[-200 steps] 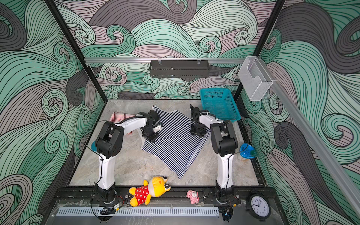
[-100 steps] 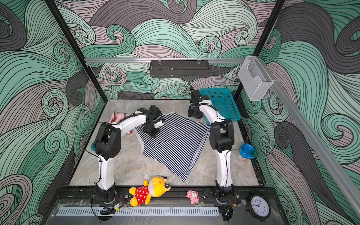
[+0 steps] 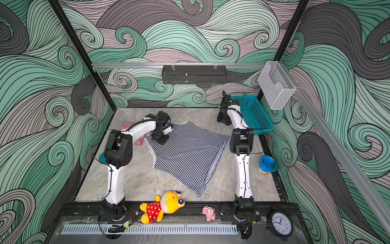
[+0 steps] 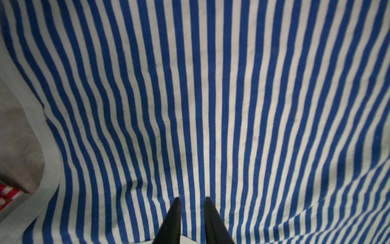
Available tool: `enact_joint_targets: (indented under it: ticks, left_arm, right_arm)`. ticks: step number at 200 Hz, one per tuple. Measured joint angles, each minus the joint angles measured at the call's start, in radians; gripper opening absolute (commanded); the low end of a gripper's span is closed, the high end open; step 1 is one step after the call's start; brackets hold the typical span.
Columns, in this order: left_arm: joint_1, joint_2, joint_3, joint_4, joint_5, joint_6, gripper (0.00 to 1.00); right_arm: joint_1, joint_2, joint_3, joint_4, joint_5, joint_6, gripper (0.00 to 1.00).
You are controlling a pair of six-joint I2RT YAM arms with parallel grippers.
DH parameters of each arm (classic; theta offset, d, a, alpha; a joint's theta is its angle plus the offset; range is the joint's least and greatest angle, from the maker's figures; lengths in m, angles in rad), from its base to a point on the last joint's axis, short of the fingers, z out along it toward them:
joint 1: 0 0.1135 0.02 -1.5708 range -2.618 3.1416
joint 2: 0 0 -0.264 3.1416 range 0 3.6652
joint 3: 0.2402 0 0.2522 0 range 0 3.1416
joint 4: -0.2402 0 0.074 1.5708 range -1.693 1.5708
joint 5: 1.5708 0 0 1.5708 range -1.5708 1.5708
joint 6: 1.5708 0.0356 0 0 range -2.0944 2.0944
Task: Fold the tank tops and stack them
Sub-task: 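Drag the top's fabric with both grippers to flatten it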
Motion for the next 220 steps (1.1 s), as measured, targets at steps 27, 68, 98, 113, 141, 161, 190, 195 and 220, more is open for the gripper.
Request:
enact_joint_targets:
  ticks: [27, 68, 98, 113, 141, 161, 190, 195, 220]
  left_arm:
    - [0.0, 0.0, -0.032, 0.008, -0.001, 0.0, 0.24]
    - [0.0, 0.007, -0.032, 0.02, -0.008, 0.002, 0.24]
    - [0.0, 0.087, 0.12, 0.023, -0.029, 0.007, 0.24]
    - [0.0, 0.138, 0.199, 0.024, -0.037, 0.011, 0.24]
    - [0.005, 0.253, 0.361, 0.006, -0.056, 0.017, 0.24]
    - [0.012, 0.307, 0.421, -0.002, -0.066, 0.021, 0.23]
    - [0.015, 0.312, 0.437, -0.027, -0.076, 0.021, 0.23]
    - [0.016, 0.312, 0.432, -0.029, -0.076, 0.021, 0.23]
    - [0.019, 0.283, 0.371, -0.02, -0.074, 0.019, 0.23]
  right_arm:
    - [-0.01, -0.045, -0.041, 0.008, -0.065, -0.005, 0.49]
    - [0.13, -0.343, -0.499, 0.111, -0.059, -0.004, 0.5]
    - [0.272, -0.571, -0.823, 0.222, -0.075, 0.027, 0.5]
    - [0.309, -0.658, -0.967, 0.259, -0.079, 0.048, 0.5]
    - [0.344, -0.743, -1.17, 0.318, -0.08, 0.087, 0.5]
    - [0.356, -0.751, -1.268, 0.356, -0.091, 0.111, 0.5]
    - [0.354, -0.732, -1.331, 0.389, -0.095, 0.129, 0.5]
    - [0.351, -0.721, -1.331, 0.394, -0.095, 0.129, 0.5]
    - [0.307, -0.686, -1.301, 0.409, -0.11, 0.129, 0.49]
